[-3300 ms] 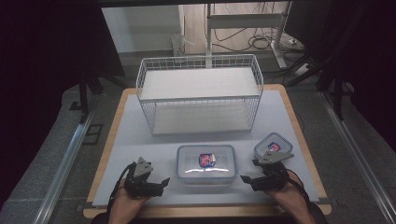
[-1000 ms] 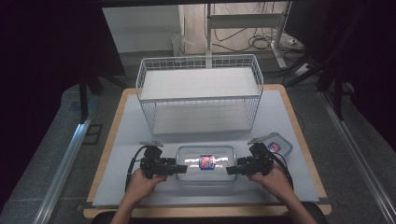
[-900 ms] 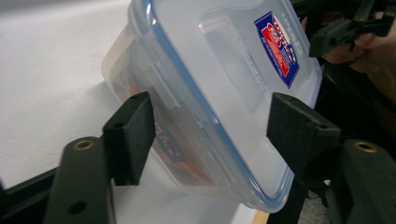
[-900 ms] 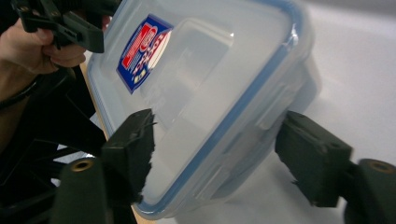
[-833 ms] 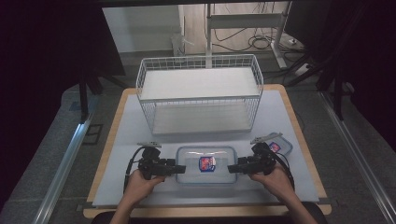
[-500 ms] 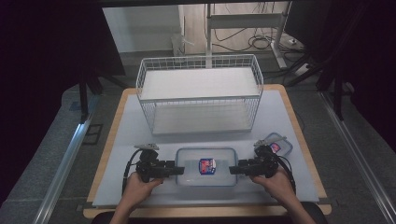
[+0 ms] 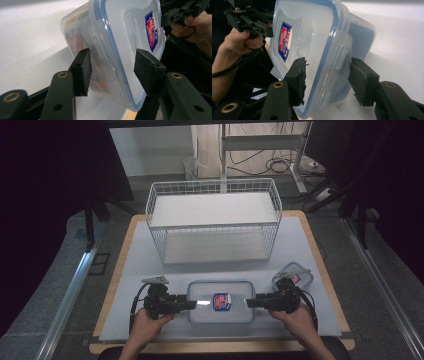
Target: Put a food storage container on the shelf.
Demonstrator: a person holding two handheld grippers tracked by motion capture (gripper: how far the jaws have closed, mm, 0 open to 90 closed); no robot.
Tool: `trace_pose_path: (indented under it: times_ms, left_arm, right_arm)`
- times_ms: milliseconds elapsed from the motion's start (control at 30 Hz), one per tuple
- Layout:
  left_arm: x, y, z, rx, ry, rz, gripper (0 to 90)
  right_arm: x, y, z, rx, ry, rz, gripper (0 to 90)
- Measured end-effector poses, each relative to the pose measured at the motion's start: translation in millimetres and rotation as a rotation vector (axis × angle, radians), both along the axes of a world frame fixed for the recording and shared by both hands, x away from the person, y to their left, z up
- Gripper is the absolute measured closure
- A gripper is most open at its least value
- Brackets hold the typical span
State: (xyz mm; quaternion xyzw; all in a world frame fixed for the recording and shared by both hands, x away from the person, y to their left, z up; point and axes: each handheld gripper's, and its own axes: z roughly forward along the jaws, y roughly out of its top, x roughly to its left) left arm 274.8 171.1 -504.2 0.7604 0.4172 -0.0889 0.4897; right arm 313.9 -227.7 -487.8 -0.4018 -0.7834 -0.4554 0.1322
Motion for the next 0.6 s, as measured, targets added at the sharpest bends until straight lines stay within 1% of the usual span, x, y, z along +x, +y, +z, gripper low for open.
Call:
trace_pose_path:
  times_ms: [67, 167, 233, 333, 433, 600]
  left_arm:
    - [-1.9, -0.5, 0.4, -0.002, 0.001, 0.009, 50.0]
    - [-3.2, -1.4, 1.9, 0.005, 0.002, 0.017, 50.3]
    - [-4.1, -1.9, 2.2, 0.005, 0.002, 0.024, 50.4]
    - [-3.6, -2.2, 3.7, 0.009, 0.009, 0.027, 50.7]
    - [-2.9, -2.4, 4.2, 0.005, 0.013, 0.034, 51.1]
    - [-3.8, -4.4, 8.9, 0.024, -0.004, 0.055, 51.7]
  right_arm:
    - [-1.5, -0.7, 0.6, 0.006, 0.005, 0.0, 50.9]
    - [-2.7, 0.1, 1.9, -0.005, -0.007, 0.002, 50.9]
    - [-3.5, 0.3, 2.5, -0.008, -0.007, -0.001, 51.0]
    - [-3.8, 0.4, 2.7, -0.007, -0.008, -0.003, 51.1]
    - [-4.6, 1.0, 3.9, -0.015, -0.015, -0.005, 51.1]
    - [-5.3, 1.9, 6.2, -0.018, -0.034, -0.014, 52.5]
